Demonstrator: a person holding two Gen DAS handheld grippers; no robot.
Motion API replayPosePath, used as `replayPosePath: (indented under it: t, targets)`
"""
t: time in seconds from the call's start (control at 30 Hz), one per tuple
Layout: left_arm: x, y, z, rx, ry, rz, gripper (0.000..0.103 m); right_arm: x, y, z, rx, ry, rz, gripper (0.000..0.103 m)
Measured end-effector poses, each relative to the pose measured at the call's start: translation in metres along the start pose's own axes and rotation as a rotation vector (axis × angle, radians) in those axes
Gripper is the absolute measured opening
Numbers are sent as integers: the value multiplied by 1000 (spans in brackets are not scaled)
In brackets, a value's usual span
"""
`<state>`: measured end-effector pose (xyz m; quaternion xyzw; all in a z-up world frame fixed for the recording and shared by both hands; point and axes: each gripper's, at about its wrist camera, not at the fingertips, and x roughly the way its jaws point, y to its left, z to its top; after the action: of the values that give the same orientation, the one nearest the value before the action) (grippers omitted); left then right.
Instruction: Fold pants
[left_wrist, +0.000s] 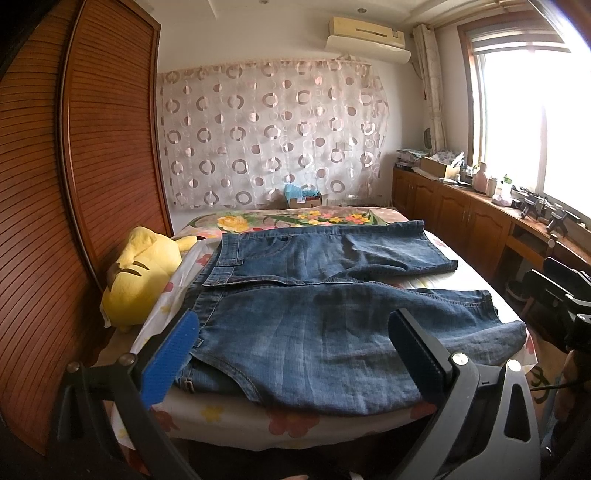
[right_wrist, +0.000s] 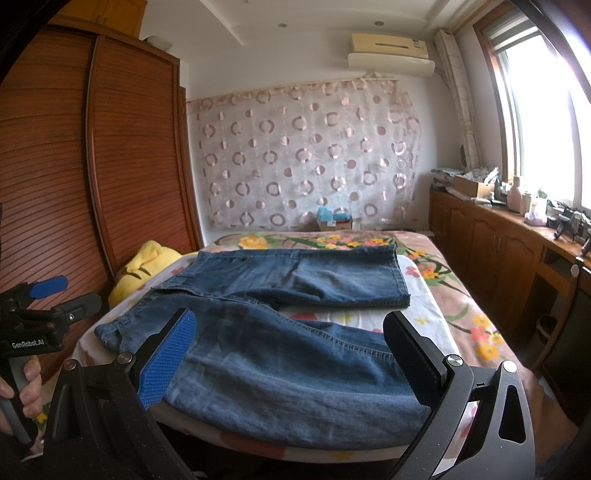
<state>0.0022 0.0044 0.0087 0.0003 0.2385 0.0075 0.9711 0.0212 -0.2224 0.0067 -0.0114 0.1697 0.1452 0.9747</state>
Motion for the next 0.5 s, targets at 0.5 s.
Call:
replayPosePath:
  t: [0.5]
  targets:
    - [-6, -1, 3, -1, -5, 0, 103, 0, -1, 0, 1, -1, 1, 103]
